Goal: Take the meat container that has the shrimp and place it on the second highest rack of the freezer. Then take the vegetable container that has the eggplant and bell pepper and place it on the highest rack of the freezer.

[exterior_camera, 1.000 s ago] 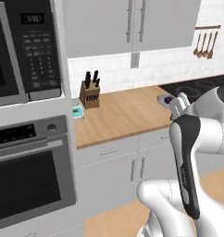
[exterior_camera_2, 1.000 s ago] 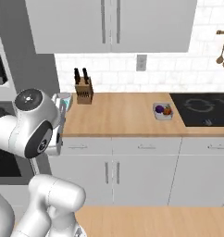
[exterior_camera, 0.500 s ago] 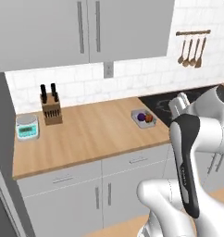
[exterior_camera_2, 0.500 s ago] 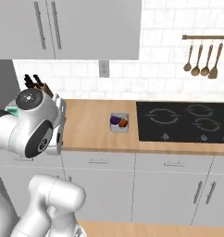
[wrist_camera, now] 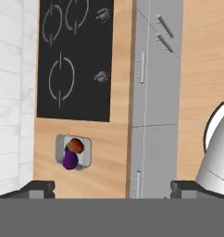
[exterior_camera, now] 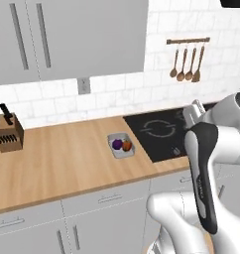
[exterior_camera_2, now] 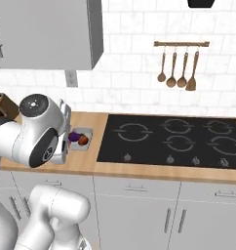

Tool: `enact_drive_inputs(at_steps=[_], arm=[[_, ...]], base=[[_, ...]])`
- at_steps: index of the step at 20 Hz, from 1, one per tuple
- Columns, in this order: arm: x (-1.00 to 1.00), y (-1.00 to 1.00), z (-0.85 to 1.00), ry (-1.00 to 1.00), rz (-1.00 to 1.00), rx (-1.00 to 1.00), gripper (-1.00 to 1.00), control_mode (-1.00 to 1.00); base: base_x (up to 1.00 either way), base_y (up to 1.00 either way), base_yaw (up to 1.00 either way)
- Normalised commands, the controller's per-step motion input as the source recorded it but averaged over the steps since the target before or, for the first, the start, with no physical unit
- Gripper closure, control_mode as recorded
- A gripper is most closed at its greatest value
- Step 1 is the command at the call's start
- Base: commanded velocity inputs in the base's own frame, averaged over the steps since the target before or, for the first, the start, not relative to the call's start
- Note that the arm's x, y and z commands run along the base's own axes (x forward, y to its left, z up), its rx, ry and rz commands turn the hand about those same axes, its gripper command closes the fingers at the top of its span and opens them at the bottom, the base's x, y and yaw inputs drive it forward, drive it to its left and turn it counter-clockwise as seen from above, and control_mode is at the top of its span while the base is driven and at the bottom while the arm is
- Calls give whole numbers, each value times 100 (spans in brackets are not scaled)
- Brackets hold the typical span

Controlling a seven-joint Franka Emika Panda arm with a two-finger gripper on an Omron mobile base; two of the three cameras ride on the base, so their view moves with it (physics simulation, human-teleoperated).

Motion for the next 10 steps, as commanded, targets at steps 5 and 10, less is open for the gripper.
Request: enact_drive_inputs(at_steps=[5,10], arm=[[0,0,0,0,0,0,-100,100],[0,0,0,0,0,0,-100,100]], base=[[34,19,5],[0,30,2]])
